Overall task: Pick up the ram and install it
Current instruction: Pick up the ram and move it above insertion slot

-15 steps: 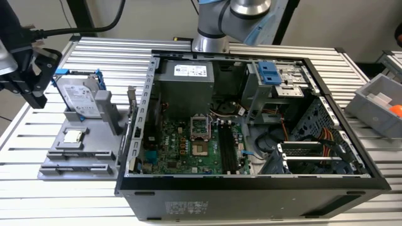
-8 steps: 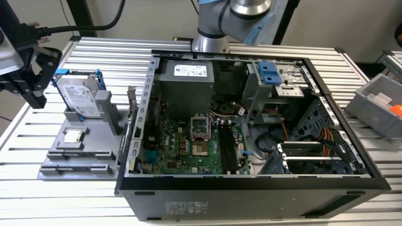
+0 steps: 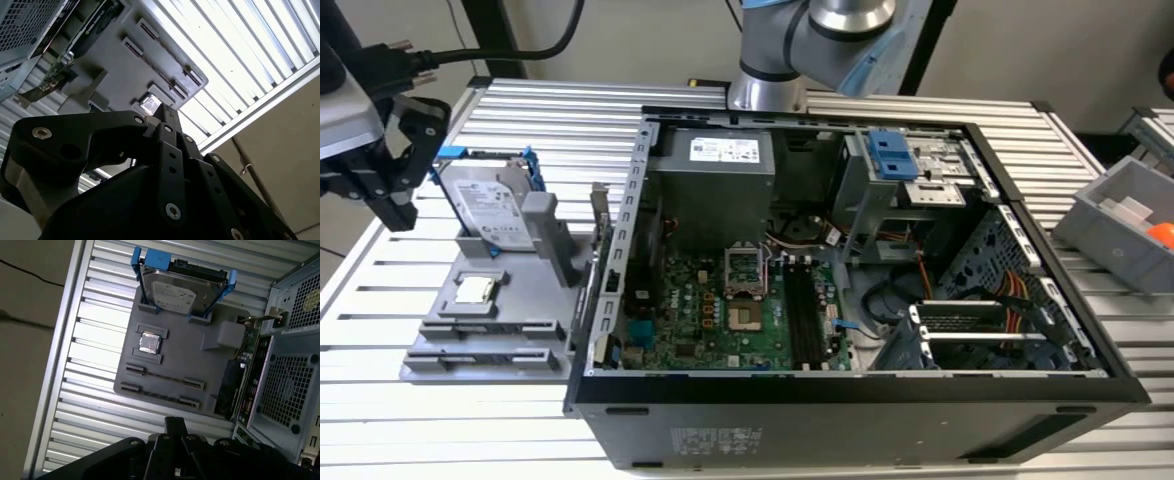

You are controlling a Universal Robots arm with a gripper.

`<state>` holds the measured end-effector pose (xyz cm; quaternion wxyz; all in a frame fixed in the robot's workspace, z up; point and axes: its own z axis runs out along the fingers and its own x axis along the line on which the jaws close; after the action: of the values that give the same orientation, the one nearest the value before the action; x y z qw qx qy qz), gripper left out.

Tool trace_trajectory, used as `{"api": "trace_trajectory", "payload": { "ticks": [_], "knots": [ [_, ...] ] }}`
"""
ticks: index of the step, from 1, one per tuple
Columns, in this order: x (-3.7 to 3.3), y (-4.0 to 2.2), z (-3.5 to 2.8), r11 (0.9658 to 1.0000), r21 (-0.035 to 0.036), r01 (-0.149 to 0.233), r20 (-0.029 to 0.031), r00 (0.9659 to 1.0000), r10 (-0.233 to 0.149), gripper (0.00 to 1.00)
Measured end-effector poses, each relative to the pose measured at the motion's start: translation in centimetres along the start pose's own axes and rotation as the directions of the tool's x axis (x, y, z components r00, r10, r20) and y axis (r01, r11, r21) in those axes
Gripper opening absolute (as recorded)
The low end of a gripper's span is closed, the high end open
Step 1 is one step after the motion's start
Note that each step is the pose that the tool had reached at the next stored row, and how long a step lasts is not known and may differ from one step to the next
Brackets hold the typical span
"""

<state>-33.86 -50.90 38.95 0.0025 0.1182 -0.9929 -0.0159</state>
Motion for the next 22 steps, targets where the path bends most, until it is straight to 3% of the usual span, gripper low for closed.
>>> {"api": "trace_trajectory", "payload": {
  "ticks": [5, 11, 17, 22],
  "knots": [
    [0.00, 0.00, 0.00, 0.9978, 0.0004, 0.066, -0.0022, 0.9978, -0.066, 0.00],
    [0.00, 0.00, 0.00, 0.9887, 0.0024, 0.150, -0.0058, 0.9886, -0.150, 0.00],
    [0.00, 0.00, 0.00, 0.9728, 0.0053, 0.232, -0.0099, 0.9727, -0.232, 0.00],
    [0.00, 0.01, 0.00, 0.9569, 0.0070, 0.290, -0.0130, 0.9569, -0.290, 0.00]
  ]
}}
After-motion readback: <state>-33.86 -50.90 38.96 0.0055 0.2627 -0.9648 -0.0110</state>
